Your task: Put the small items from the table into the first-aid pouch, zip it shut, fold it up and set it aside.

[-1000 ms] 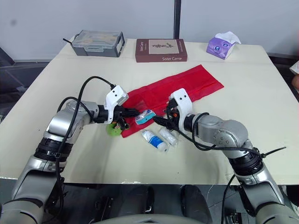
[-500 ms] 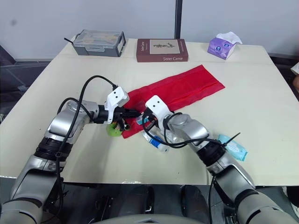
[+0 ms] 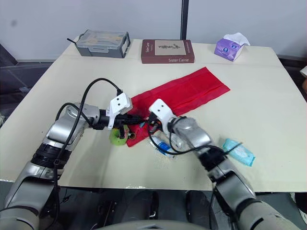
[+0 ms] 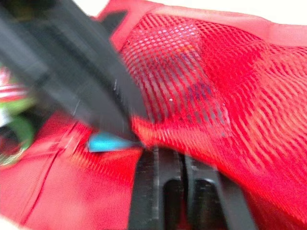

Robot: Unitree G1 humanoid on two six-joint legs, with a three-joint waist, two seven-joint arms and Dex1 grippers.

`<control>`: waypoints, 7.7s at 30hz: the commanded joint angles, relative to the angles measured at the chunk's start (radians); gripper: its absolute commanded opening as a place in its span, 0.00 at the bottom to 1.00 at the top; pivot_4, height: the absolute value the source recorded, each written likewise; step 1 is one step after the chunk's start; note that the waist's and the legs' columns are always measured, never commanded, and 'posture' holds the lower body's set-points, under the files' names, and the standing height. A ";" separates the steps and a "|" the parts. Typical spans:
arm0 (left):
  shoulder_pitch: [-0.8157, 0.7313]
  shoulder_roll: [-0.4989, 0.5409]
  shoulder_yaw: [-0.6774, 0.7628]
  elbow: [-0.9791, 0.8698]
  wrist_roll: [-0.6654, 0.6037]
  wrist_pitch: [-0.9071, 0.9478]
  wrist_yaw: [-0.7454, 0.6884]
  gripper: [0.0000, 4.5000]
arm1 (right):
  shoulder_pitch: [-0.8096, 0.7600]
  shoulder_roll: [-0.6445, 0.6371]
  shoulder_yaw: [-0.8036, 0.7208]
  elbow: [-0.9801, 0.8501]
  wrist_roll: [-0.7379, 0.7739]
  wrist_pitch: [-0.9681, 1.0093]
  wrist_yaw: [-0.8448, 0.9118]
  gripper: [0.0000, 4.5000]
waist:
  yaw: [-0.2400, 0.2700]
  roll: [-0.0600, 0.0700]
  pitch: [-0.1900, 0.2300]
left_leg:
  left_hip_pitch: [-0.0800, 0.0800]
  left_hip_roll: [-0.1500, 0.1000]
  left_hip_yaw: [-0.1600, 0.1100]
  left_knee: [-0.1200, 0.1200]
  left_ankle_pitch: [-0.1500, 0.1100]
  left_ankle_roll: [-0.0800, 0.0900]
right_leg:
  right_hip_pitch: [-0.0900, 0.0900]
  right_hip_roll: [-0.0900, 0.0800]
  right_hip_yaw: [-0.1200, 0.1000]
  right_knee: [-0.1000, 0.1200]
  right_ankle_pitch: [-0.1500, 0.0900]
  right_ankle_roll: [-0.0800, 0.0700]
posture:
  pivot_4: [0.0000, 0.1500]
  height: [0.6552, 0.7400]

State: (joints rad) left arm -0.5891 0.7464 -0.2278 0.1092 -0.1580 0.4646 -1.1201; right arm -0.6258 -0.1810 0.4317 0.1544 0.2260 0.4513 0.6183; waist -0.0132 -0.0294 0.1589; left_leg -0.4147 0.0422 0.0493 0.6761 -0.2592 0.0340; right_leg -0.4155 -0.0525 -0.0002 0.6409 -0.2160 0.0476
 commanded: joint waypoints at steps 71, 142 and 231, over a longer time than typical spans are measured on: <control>-0.156 -0.248 -0.001 0.221 0.055 -0.129 -0.069 0.02 | 0.201 -0.358 -0.032 -0.737 0.506 0.599 -0.331 1.00 | 0.027 -0.003 -0.002 | 0.000 -0.001 -0.002 0.002 0.000 0.000 | 0.003 0.001 0.000 0.000 -0.002 -0.001 | 1.00 1.00; -0.139 -0.259 -0.002 0.119 0.020 -0.008 -0.014 0.00 | 0.263 -0.262 -0.348 -0.907 0.776 1.015 -0.329 0.69 | 0.000 -0.001 -0.002 | 0.001 0.000 -0.005 0.000 0.000 0.000 | 0.003 0.002 0.001 0.000 -0.002 -0.001 | 1.00 1.00; -0.050 -0.219 -0.006 -0.031 -0.028 -0.026 -0.052 0.00 | -0.044 0.030 -0.286 -0.029 0.291 0.503 -0.167 0.32 | -0.003 0.001 -0.002 | 0.001 0.000 -0.001 -0.002 0.000 0.000 | 0.001 0.003 0.003 0.000 -0.002 -0.001 | 1.00 1.00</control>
State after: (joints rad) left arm -0.6282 0.5314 -0.2277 0.0773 -0.1756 0.4672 -1.1629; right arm -0.6634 -0.1443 0.1216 0.1384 0.5300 0.9973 0.3939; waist -0.0161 -0.0281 0.1568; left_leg -0.4136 0.0415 0.0478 0.6741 -0.2592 0.0342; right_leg -0.4148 -0.0501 0.0029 0.6410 -0.2176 0.0467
